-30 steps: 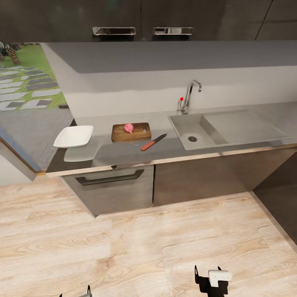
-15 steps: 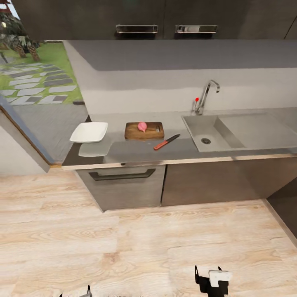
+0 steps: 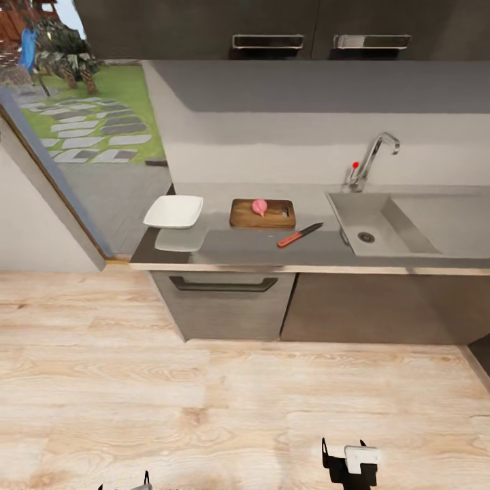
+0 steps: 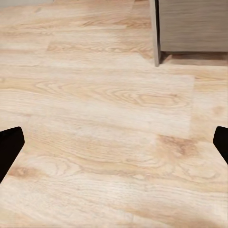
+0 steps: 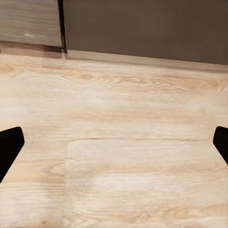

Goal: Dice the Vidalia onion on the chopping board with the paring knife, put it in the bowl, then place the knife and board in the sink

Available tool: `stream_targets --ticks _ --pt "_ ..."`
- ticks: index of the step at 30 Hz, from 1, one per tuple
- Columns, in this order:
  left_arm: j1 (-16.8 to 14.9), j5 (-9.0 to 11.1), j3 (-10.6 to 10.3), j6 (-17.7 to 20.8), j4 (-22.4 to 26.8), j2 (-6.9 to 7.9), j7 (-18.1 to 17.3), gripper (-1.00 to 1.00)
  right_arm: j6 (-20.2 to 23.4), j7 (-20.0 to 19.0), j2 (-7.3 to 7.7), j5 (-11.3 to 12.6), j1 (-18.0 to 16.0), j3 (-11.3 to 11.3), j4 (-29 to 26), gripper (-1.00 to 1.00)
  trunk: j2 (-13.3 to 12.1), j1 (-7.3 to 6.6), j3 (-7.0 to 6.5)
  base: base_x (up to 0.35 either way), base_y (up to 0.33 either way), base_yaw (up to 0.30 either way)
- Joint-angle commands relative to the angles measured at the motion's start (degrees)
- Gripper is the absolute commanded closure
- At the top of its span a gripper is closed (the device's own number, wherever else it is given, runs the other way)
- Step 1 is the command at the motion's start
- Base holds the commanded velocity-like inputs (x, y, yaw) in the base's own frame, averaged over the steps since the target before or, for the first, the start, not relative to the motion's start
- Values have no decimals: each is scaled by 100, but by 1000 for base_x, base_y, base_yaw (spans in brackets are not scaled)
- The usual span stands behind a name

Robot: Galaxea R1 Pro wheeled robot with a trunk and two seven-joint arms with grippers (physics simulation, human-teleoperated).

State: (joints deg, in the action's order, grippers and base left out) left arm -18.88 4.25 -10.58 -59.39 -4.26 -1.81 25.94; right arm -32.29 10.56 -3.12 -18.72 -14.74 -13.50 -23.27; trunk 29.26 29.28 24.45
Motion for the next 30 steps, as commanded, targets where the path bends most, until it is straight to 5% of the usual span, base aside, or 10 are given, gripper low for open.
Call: stream_targets --ticks 1,22,30 --pt "-8 42 -49 -29 -22 -3 7 -100 -14 25 -5 -61 -4 -30 2 -100 8 2 8 31 0 50" --pt "-7 41 -50 -29 -22 -3 7 -100 -4 18 21 -70 -5 -30 8 -100 8 2 10 144 0 5" --pt "-2 49 -33 39 -23 -3 -19 -100 -130 -36 -182 -63 258 10 208 -100 8 2 10 0 0 0"
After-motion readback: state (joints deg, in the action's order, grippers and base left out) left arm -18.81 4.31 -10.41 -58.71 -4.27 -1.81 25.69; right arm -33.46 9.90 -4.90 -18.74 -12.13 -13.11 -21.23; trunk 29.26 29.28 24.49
